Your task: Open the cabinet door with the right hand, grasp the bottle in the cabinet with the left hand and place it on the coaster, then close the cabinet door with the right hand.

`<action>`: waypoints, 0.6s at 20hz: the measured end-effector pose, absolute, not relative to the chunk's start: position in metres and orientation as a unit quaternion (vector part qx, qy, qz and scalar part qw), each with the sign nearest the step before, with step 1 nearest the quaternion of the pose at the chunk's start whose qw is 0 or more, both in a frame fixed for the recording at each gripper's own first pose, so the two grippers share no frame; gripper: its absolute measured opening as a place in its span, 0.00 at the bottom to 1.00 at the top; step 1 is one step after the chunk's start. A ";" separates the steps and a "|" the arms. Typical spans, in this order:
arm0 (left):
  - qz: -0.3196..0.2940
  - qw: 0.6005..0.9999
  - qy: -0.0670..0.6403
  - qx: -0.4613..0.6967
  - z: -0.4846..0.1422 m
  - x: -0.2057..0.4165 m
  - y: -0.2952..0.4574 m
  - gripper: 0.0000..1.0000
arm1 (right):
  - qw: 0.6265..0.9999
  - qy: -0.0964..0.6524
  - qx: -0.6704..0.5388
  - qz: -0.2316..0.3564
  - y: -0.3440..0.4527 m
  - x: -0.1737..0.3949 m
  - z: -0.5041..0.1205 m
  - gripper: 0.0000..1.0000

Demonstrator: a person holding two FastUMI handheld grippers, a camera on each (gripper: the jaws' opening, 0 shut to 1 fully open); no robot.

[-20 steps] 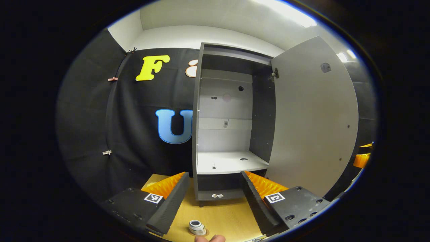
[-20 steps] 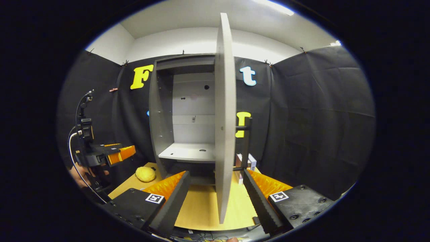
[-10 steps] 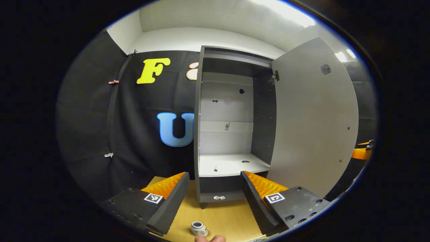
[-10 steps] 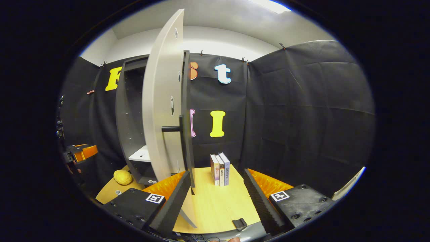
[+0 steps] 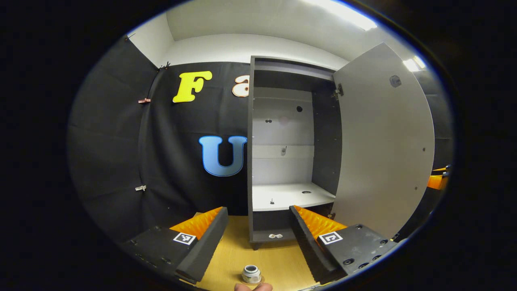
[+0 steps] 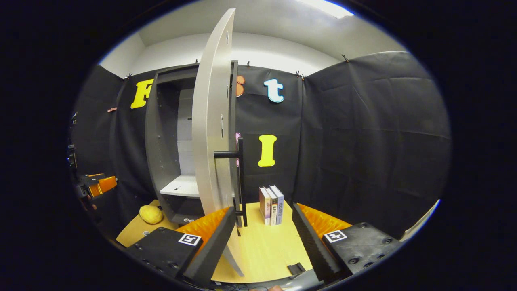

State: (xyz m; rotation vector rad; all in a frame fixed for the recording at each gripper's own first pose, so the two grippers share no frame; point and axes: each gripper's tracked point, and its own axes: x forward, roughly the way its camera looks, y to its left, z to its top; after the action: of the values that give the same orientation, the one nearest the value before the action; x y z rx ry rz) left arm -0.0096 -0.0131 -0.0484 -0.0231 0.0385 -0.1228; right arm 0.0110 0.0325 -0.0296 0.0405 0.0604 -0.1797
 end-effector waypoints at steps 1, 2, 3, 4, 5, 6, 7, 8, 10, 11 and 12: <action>-0.060 0.998 0.019 -0.012 -0.049 -0.010 -0.010 0.95 | 0.996 0.032 0.026 -0.077 0.045 0.013 -0.030 0.94; -0.060 0.998 0.020 -0.012 -0.049 -0.010 -0.009 0.95 | 0.997 0.033 0.028 -0.063 0.059 0.016 -0.031 0.94; -0.058 0.998 0.020 -0.011 -0.050 -0.011 -0.007 0.95 | 0.998 0.033 0.026 -0.051 0.071 0.018 -0.031 0.95; -0.056 0.998 0.020 -0.010 -0.050 -0.012 -0.004 0.95 | 0.998 0.034 0.025 -0.043 0.079 0.021 -0.032 0.95; -0.052 0.998 0.020 -0.009 -0.050 -0.013 0.000 0.95 | 0.999 0.033 0.022 -0.036 0.088 0.023 -0.032 0.95; -0.050 0.999 0.021 -0.009 -0.049 -0.014 0.003 0.95 | 0.999 0.033 0.020 -0.029 0.096 0.025 -0.032 0.95; -0.048 0.999 0.021 -0.009 -0.050 -0.016 0.004 0.95 | 0.999 0.031 0.019 -0.025 0.105 0.027 -0.032 0.95; -0.046 0.999 0.022 -0.009 -0.050 -0.017 0.006 0.95 | 0.999 0.029 0.018 -0.021 0.113 0.029 -0.032 0.94; -0.042 0.999 0.021 -0.006 -0.049 -0.020 0.010 0.95 | 0.999 0.024 0.018 -0.016 0.128 0.034 -0.031 0.94; -0.040 0.999 0.021 -0.004 -0.050 -0.021 0.012 0.95 | 1.000 0.022 0.017 -0.012 0.135 0.036 -0.031 0.94; -0.038 0.999 0.021 -0.004 -0.050 -0.022 0.013 0.95 | 1.000 0.020 0.018 -0.007 0.142 0.038 -0.031 0.94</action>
State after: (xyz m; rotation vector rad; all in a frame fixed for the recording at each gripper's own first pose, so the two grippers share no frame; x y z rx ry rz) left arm -0.0224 0.0129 -0.0498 -0.0071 0.0420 -0.0754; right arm 0.0380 0.1415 -0.0314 0.0354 0.0399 -0.0143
